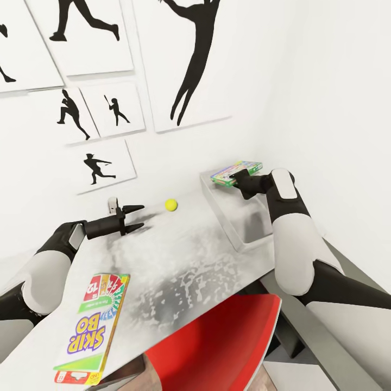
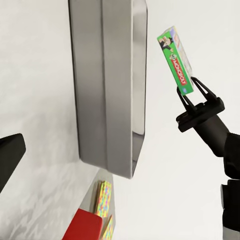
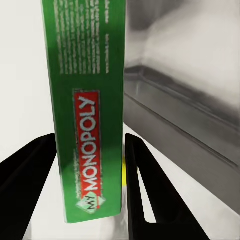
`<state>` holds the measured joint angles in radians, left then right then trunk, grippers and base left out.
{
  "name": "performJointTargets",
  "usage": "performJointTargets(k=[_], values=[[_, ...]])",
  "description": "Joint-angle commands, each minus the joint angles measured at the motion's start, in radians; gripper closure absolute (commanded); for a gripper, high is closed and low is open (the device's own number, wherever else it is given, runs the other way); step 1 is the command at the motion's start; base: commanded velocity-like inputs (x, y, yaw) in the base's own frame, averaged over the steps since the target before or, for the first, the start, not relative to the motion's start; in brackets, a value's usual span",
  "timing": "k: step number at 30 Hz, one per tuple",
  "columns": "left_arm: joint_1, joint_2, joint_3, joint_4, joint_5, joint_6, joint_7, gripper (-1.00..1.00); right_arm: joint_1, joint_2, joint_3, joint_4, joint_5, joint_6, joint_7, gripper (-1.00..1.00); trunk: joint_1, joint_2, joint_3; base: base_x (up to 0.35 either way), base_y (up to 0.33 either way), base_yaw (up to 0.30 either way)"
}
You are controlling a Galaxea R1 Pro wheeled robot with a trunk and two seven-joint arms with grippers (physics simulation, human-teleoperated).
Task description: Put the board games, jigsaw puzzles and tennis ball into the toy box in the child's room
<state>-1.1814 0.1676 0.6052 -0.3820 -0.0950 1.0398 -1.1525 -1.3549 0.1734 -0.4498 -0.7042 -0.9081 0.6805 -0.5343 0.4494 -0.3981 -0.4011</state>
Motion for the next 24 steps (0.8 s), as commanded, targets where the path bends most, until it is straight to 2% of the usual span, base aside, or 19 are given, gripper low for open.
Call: performJointTargets(k=[1, 19, 24], values=[[-0.001, 0.000, 0.007, 0.000, -0.010, 0.007, -0.007, -1.00, -0.001, 0.001, -0.005, -0.002, -0.011, 0.001, -0.010, 1.00, 0.001, -0.002, -0.002, 0.000, 0.000, 0.000], [-0.001, 0.000, 0.006, 0.000, -0.008, 0.007, -0.007, -1.00, -0.001, 0.001, -0.010, 0.003, -0.023, 0.003, -0.010, 1.00, 0.001, -0.002, -0.002, 0.000, 0.000, 0.000], [-0.001, 0.000, 0.006, 0.000, -0.008, 0.007, -0.007, -1.00, -0.001, -0.011, -0.011, 0.008, -0.023, 0.003, -0.011, 1.00, 0.001, -0.002, -0.002, 0.000, 0.000, 0.000]])
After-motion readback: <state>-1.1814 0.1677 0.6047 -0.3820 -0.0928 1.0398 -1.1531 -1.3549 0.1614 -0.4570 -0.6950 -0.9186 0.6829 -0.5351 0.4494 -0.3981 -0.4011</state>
